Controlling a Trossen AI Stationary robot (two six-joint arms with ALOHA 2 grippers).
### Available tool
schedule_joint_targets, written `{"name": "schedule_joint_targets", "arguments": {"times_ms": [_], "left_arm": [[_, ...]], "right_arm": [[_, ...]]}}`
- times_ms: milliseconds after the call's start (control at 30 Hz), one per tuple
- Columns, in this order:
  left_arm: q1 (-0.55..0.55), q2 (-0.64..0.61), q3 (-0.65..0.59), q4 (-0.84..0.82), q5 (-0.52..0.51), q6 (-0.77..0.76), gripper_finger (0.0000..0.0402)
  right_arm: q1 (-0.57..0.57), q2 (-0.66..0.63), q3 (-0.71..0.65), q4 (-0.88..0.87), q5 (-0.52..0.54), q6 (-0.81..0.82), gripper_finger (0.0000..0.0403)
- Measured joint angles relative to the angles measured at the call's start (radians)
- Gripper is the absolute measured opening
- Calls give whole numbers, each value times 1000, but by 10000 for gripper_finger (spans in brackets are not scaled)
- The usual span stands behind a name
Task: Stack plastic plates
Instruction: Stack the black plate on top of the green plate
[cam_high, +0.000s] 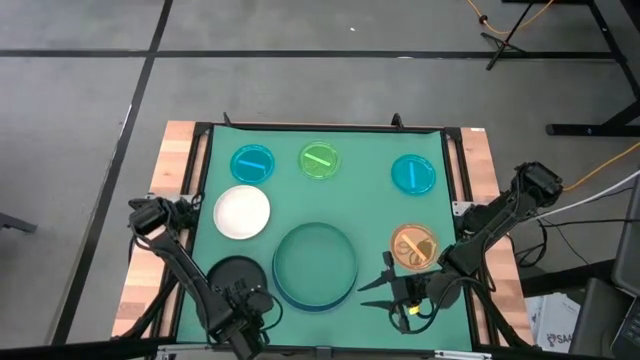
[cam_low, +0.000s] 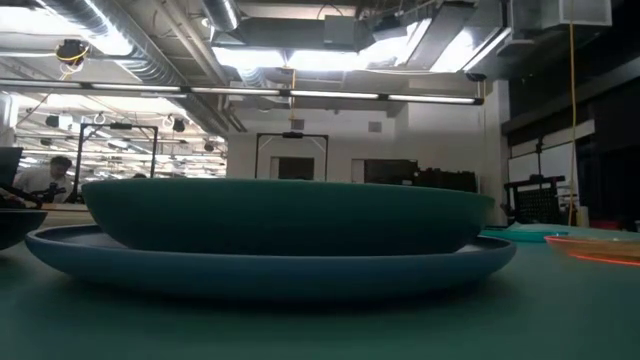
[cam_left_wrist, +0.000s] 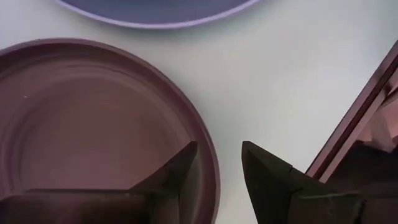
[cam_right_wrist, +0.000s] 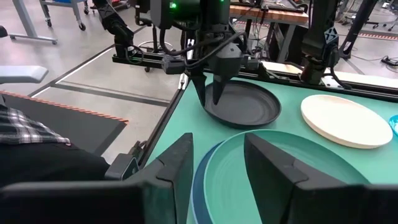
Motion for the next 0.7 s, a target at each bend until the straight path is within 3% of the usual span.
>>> {"name": "schedule_joint_targets", "arguments": {"times_ms": [700], "left_arm": [[10,0,-106,132,34,-23,117]], "right_arm": [[0,0,0,-2,0,-1,134]]}}
